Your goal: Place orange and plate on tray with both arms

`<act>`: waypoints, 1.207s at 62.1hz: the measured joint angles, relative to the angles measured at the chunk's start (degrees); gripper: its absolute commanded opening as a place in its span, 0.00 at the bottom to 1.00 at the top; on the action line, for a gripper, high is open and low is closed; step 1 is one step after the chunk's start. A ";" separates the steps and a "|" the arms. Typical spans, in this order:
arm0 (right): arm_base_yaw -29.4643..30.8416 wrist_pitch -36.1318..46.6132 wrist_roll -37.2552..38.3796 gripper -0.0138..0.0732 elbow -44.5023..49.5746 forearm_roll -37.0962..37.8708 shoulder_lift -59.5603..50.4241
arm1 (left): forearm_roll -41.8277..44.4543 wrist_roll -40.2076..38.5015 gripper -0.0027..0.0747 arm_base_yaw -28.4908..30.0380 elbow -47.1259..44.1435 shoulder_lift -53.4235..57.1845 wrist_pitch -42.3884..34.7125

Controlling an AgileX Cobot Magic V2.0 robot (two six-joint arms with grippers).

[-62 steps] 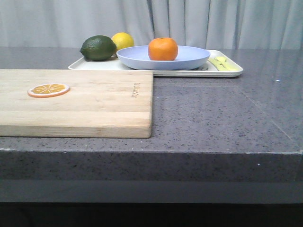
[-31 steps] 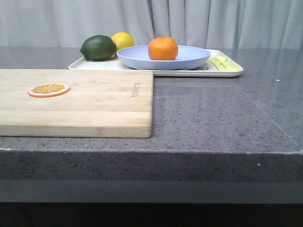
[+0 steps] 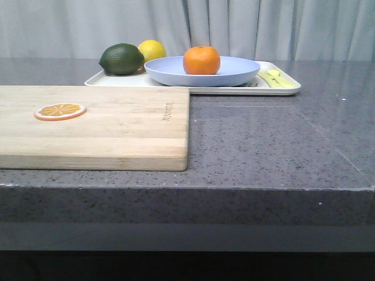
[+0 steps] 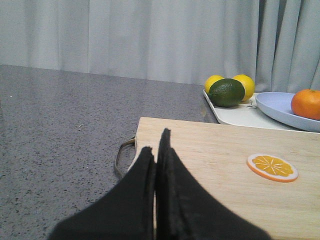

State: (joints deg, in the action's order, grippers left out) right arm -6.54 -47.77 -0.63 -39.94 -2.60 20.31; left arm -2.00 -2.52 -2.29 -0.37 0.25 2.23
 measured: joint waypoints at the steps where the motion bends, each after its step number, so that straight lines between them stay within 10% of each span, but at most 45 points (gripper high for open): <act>1: 0.00 0.00 0.00 0.08 0.00 0.00 0.00 | 0.00 0.00 0.01 0.00 0.00 0.00 0.00; 75: 0.00 0.00 0.00 0.08 0.00 0.00 0.00 | -0.36 1.02 0.01 0.00 0.00 0.00 -0.25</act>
State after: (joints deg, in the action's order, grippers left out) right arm -6.54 -47.77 -0.63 -39.94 -2.60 20.31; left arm -2.36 -1.49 -2.29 -0.37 0.25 1.98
